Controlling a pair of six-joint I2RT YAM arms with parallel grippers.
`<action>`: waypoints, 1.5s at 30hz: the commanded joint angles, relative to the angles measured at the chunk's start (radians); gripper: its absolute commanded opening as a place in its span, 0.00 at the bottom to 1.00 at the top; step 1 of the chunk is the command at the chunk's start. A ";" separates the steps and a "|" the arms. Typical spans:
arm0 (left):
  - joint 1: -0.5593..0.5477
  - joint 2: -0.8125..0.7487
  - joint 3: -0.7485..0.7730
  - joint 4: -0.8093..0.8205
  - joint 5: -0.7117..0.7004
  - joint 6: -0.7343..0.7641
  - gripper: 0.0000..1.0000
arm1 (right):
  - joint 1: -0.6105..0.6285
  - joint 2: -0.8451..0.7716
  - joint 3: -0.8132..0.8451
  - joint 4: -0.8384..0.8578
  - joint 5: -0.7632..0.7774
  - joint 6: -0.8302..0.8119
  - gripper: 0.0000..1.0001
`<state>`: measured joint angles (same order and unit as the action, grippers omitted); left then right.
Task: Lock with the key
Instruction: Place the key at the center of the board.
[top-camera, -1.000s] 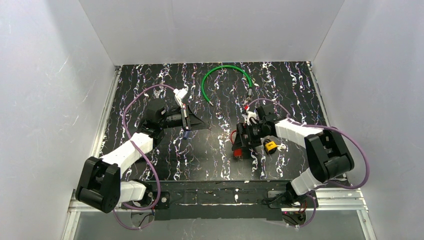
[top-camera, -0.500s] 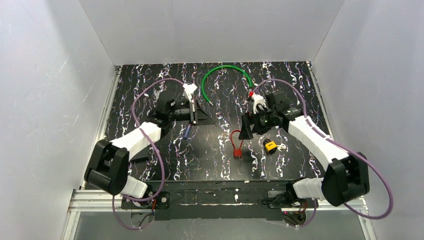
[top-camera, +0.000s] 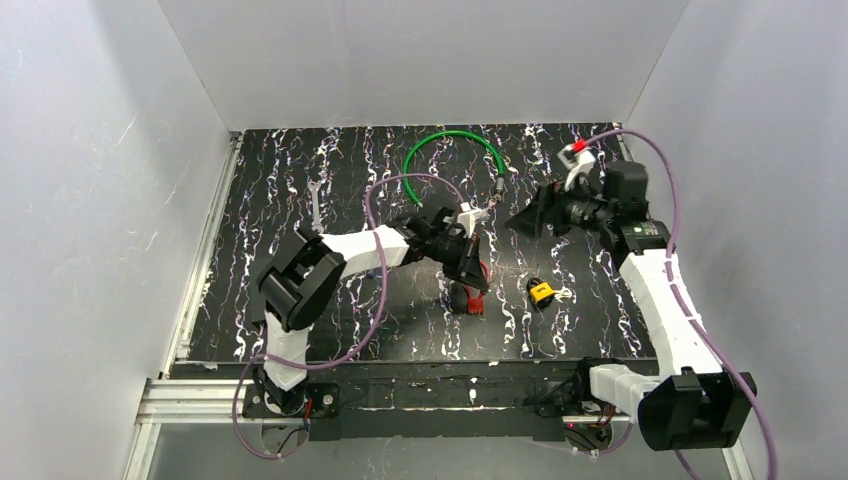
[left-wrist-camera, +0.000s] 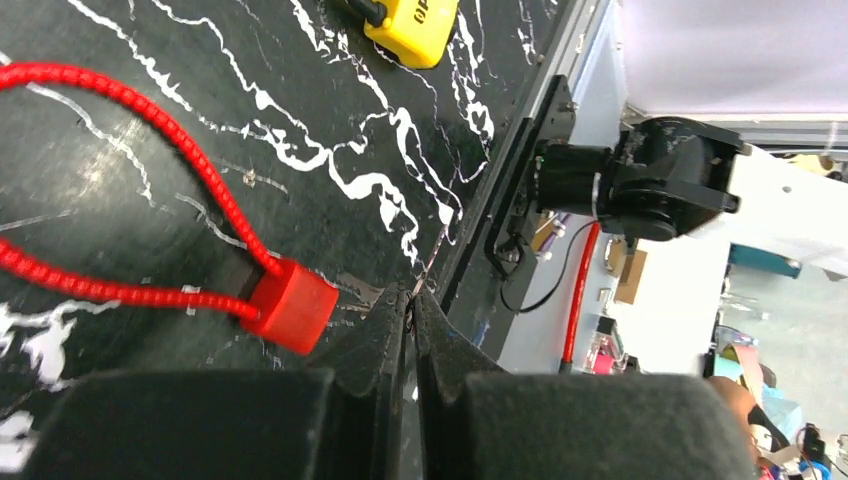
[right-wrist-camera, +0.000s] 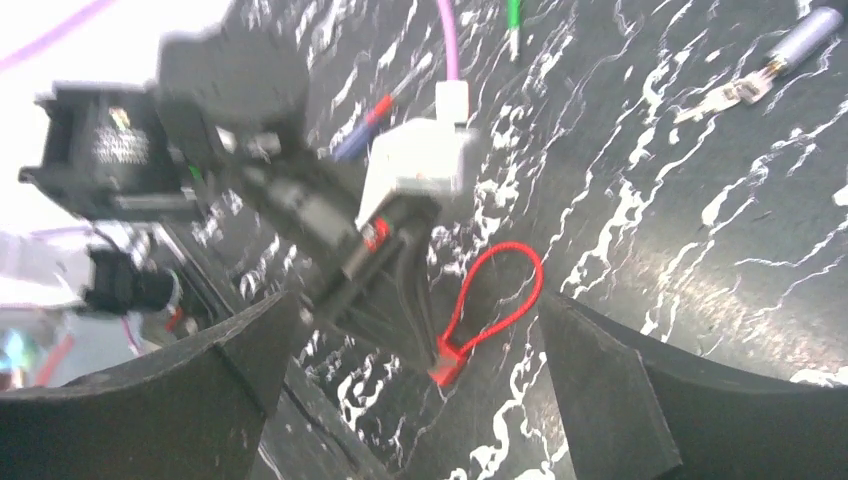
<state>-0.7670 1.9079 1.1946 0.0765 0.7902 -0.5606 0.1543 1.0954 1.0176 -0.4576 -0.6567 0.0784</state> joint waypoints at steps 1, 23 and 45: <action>-0.073 0.101 0.151 -0.136 -0.080 0.043 0.00 | -0.197 0.039 -0.001 0.273 -0.203 0.302 0.98; -0.011 -0.150 0.239 -0.444 -0.138 0.226 0.73 | -0.221 0.362 0.406 0.069 0.209 0.111 0.98; 0.383 -0.729 -0.052 -0.578 -0.284 0.327 0.98 | 0.105 1.107 1.021 -0.048 0.750 0.082 0.66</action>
<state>-0.3943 1.2770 1.1912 -0.4992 0.5495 -0.2615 0.2508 2.1387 1.9373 -0.4808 -0.0257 0.1825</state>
